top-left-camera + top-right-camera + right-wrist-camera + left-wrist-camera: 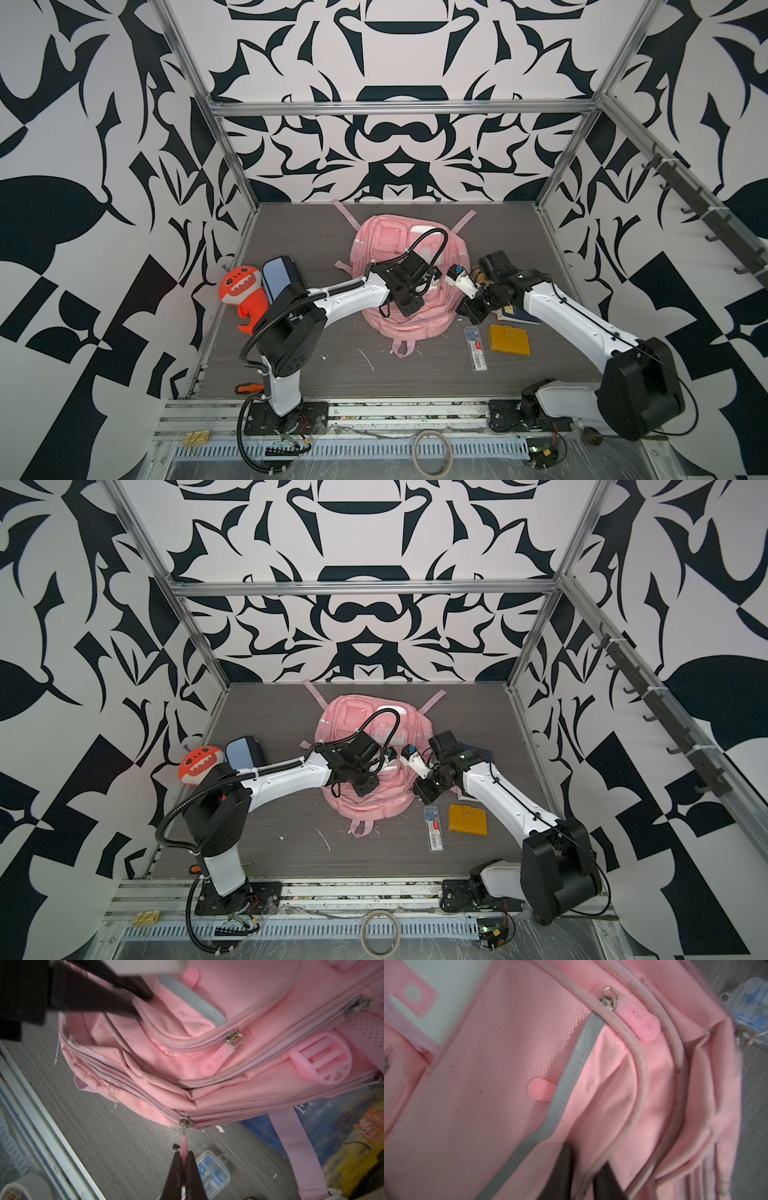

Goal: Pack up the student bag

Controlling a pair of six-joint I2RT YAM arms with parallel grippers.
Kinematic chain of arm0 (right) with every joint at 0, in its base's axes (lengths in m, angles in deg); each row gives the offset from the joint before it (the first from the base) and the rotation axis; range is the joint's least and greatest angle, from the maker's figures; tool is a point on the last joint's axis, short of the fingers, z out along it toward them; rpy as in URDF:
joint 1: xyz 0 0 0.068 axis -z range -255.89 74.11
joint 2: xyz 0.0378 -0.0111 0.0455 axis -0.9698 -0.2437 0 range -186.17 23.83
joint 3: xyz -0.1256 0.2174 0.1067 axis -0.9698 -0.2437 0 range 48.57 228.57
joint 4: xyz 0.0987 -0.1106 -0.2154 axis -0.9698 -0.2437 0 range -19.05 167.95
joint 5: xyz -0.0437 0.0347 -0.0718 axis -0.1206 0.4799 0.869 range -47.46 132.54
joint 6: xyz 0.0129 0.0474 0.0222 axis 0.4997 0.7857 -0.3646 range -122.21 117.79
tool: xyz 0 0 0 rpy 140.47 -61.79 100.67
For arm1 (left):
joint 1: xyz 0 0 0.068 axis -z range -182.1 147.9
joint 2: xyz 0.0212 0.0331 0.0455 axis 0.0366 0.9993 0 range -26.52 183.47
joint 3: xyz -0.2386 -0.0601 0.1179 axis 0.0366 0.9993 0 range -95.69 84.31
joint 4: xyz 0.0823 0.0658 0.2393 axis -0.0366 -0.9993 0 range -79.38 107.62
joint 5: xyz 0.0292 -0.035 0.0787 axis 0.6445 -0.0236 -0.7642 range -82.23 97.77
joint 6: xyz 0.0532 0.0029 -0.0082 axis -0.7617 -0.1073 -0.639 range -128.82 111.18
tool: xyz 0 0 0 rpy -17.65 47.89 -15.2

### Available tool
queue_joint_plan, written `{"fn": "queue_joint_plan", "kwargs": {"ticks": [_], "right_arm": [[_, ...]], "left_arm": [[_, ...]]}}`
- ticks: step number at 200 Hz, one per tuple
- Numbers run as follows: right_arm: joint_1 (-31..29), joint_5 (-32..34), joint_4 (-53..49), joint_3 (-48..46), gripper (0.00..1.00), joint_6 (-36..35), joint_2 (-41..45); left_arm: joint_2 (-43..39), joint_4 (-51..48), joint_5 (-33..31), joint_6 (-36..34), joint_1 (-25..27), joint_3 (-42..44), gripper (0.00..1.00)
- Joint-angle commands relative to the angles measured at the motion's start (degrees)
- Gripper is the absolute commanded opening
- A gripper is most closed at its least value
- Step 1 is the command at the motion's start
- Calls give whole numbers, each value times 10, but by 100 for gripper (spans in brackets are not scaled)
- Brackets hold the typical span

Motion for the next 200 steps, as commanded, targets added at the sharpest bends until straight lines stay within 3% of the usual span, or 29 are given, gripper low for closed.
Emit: {"fn": "queue_joint_plan", "kwargs": {"ticks": [1, 31, 67, 123, 169, 200], "right_arm": [[-6, 3, -28, 10, 0, -29, 5], [-7, 10, -28, 5, 0, -49, 9], [-7, 13, -5, -5, 18, -43, 11], [-6, 41, 19, -6, 27, -39, -10], [-6, 55, 27, -20, 43, -24, 0], [-6, 41, 35, -32, 42, -20, 0]], "left_arm": [[15, -5, 26, 32, -8, -23, 0], [4, -20, 106, 76, -18, -36, 0], [-10, -33, 158, 106, -21, -45, 0], [-26, -40, 181, 110, -21, -29, 0], [-31, -41, 185, 112, -21, -28, 0], [-31, -42, 195, 111, -22, -31, 0]]}}
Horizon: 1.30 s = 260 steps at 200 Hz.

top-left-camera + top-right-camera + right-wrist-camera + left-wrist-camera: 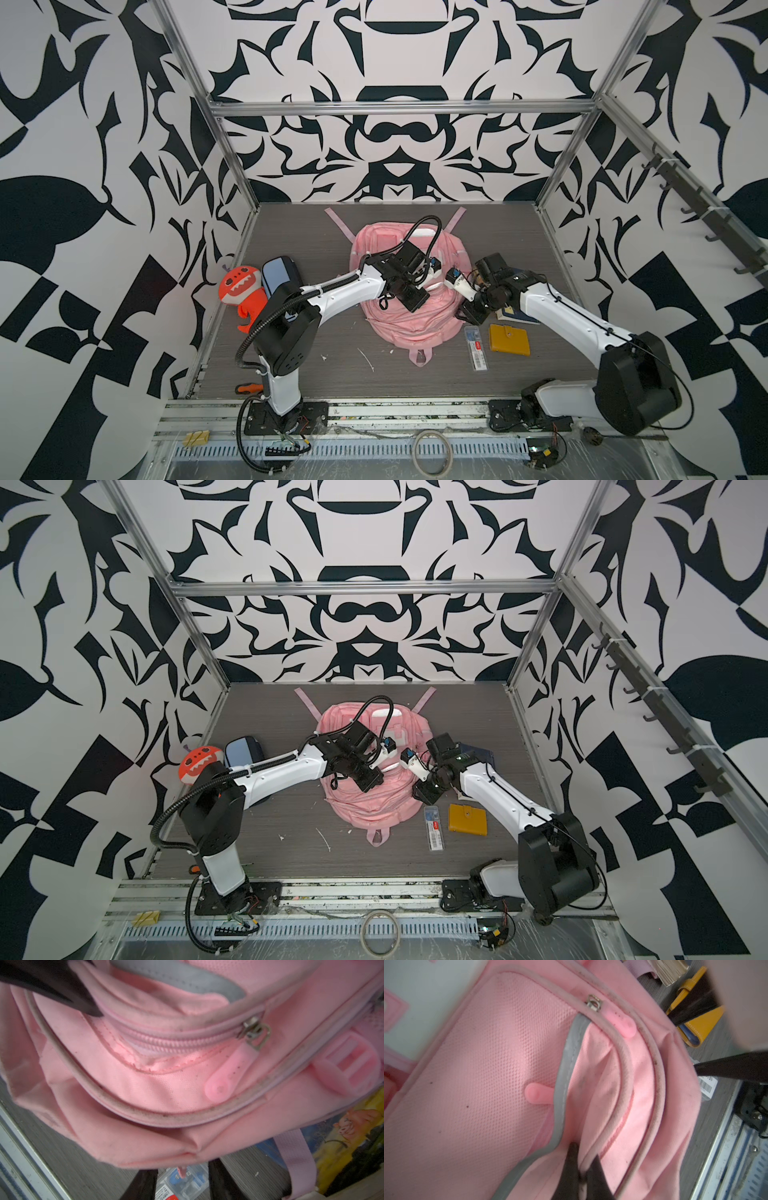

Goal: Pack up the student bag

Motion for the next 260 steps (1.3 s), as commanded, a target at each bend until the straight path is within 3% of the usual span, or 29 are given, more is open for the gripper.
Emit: {"fn": "queue_joint_plan", "kwargs": {"ticks": [1, 32, 116, 156, 185, 227, 260], "right_arm": [[-2, -8, 7, -9, 42, 8, 10], [-3, -14, 15, -18, 40, 7, -2], [-2, -12, 34, -11, 0, 3, -41], [-7, -11, 41, -44, 0, 12, 48], [-51, 14, 12, -40, 0, 9, 101], [-146, 58, -28, 2, 0, 9, 100], [-201, 83, 33, 34, 0, 59, 78]], "left_arm": [[-24, -15, 35, 11, -2, -1, 0], [-20, -20, 48, 9, -5, -7, 0], [-28, -5, 94, 37, -26, 0, 0], [-27, -1, 92, 98, -64, -23, 0], [-27, 19, 115, 180, -92, -67, 0], [5, -20, 133, 287, -117, -187, 0], [41, -79, 149, 387, -137, -277, 0]]}}
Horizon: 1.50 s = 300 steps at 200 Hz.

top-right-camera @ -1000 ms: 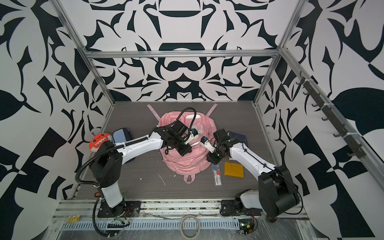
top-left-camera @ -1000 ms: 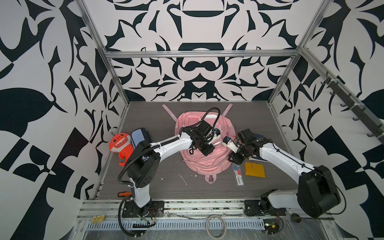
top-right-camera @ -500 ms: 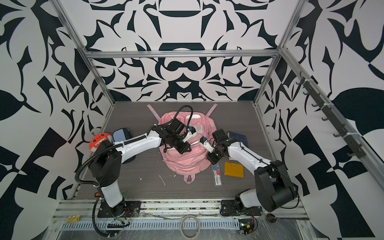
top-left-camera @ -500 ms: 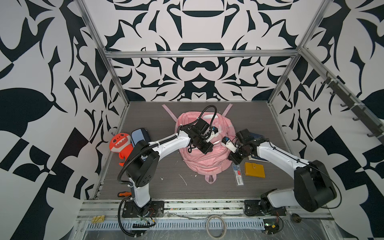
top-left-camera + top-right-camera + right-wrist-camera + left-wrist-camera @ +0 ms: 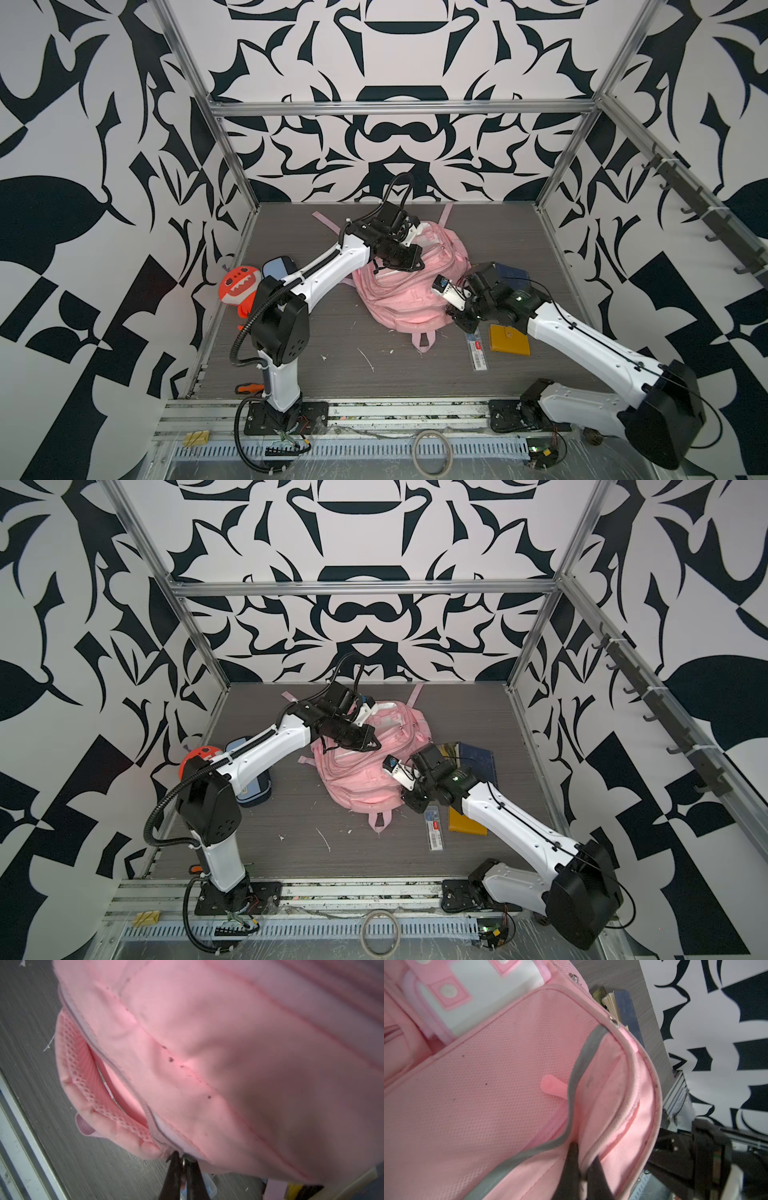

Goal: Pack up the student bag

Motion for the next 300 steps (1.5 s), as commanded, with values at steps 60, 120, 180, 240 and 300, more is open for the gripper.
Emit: {"fn": "queue_joint_plan", "kwargs": {"ticks": [60, 120, 180, 240, 300], "right_arm": [[-50, 25, 84, 35, 0, 84, -7], [85, -47, 20, 76, 0, 57, 16], [105, -18, -26, 123, 0, 9, -61], [25, 8, -37, 126, 0, -96, -67], [-18, 2, -5, 97, 0, -36, -84]], "left_arm": [[6, -55, -47, 126, -32, -151, 0], [-33, -22, -8, 129, -29, -37, 0], [27, 17, 56, 169, -21, -44, 0], [104, 139, 95, 327, -55, -123, 0], [111, 254, 88, 434, -57, -89, 0]]}}
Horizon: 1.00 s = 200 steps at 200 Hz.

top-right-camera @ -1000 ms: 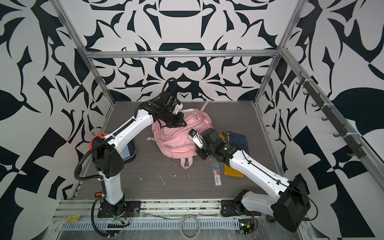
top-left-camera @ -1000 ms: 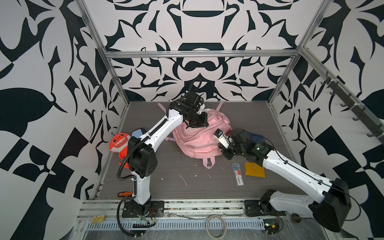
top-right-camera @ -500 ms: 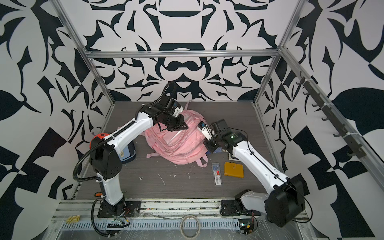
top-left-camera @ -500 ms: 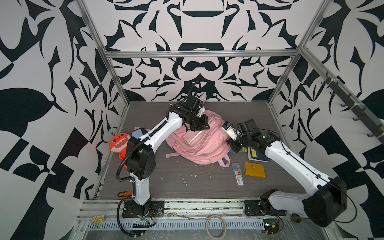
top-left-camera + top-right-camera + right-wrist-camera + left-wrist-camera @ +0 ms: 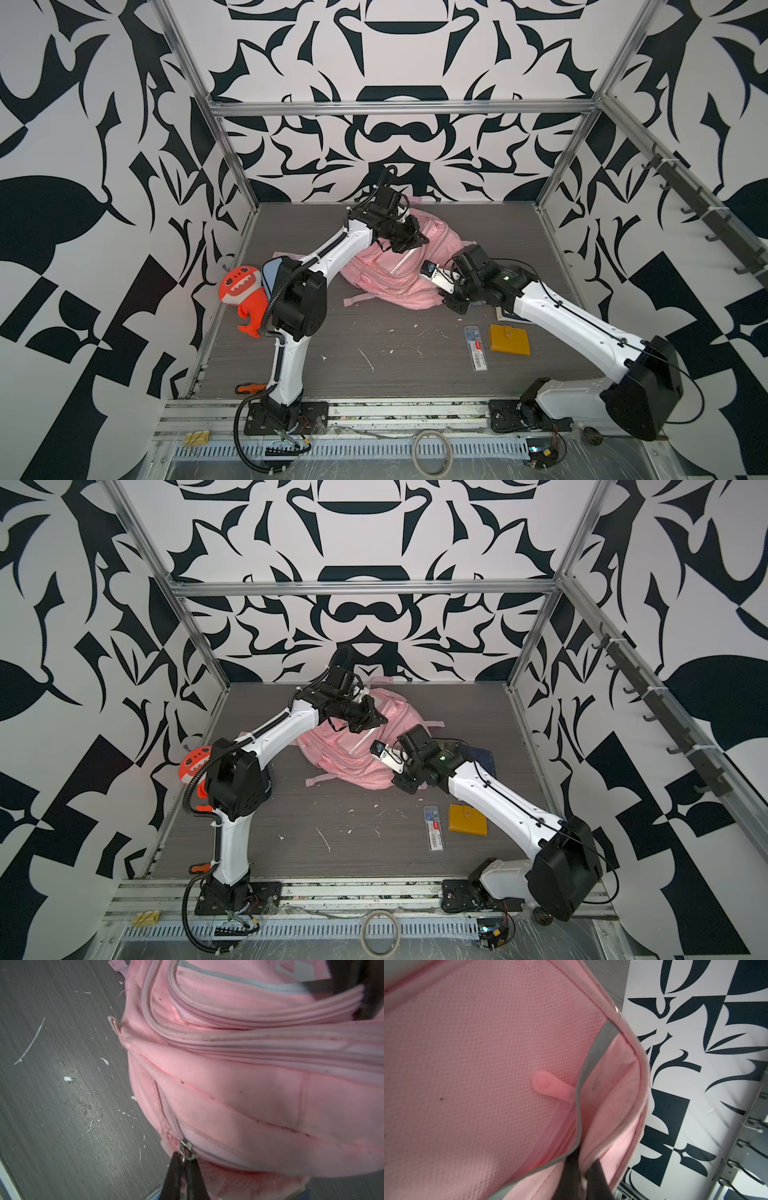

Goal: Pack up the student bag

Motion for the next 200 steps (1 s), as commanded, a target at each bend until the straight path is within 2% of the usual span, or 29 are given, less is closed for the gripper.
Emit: {"fn": "queue_joint_plan", "kwargs": {"ticks": [1, 13, 34, 55, 58, 61, 69, 89, 98, 104, 125, 145, 173, 200], "right_arm": [[-19, -28, 17, -13, 0, 36, 1], [4, -11, 55, -33, 0, 86, 13], [83, -48, 122, -71, 0, 181, 57], [134, -70, 136, -82, 0, 217, 82], [140, -72, 133, -81, 0, 217, 83], [146, -73, 132, -80, 0, 217, 83], [159, -81, 126, -77, 0, 214, 84], [188, -103, 123, -75, 0, 203, 83], [201, -115, 121, -73, 0, 198, 82], [208, -121, 121, -73, 0, 196, 81], [229, -142, 121, -68, 0, 188, 69], [245, -158, 120, -60, 0, 178, 51], [261, -171, 122, -46, 0, 172, 33], [271, -177, 130, -41, 0, 178, 24]], "left_arm": [[-5, 125, 2, 84, -7, 2, 0], [-10, 120, -2, 71, -7, 1, 0], [-28, 58, -4, -12, -11, 1, 0], [-60, -49, -42, -149, -13, 10, 43], [-64, -61, -45, -168, -13, 14, 55], [-68, -72, -49, -185, -13, 18, 61], [-79, -96, -59, -228, -13, 31, 70], [-107, -138, -83, -330, -4, 66, 83], [-114, -159, -109, -379, 8, 76, 84], [-117, -173, -132, -407, 17, 77, 90], [-103, -202, -191, -491, 55, 60, 91], [-72, -223, -275, -553, 103, 17, 94], [-2, -251, -308, -568, 137, -77, 93], [34, -250, -316, -566, 153, -104, 92]]}}
